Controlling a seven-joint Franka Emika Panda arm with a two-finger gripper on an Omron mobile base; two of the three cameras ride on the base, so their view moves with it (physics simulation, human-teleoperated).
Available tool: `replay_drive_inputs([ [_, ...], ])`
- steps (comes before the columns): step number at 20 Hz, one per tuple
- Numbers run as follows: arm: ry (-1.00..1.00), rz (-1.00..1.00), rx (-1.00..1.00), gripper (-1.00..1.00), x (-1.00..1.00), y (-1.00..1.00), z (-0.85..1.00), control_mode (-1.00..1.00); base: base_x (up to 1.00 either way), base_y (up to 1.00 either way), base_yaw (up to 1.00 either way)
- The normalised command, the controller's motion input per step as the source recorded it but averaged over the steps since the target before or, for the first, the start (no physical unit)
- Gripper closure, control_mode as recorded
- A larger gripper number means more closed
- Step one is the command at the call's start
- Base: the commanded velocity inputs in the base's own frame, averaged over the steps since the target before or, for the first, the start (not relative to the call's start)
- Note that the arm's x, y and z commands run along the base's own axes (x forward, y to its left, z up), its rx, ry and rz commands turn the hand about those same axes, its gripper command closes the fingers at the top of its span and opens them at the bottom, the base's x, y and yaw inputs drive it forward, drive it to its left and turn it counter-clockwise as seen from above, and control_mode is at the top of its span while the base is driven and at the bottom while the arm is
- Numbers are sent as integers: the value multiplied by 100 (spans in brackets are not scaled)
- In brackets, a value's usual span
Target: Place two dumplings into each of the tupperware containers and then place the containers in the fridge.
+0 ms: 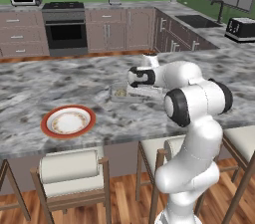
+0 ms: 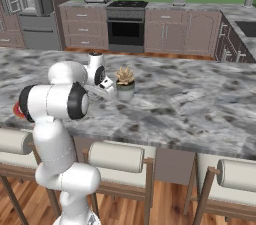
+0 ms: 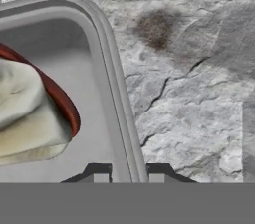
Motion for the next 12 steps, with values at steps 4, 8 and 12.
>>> replay_drive_inputs([
  [4, 0, -18, 0, 100, -92, -44, 91, -100, 0, 0, 0],
  [8, 0, -9, 0, 100, -100, -24, 92, -100, 0, 0, 0],
  [12, 0, -9, 0, 100, -100, 0, 96, -100, 0, 0, 0],
])
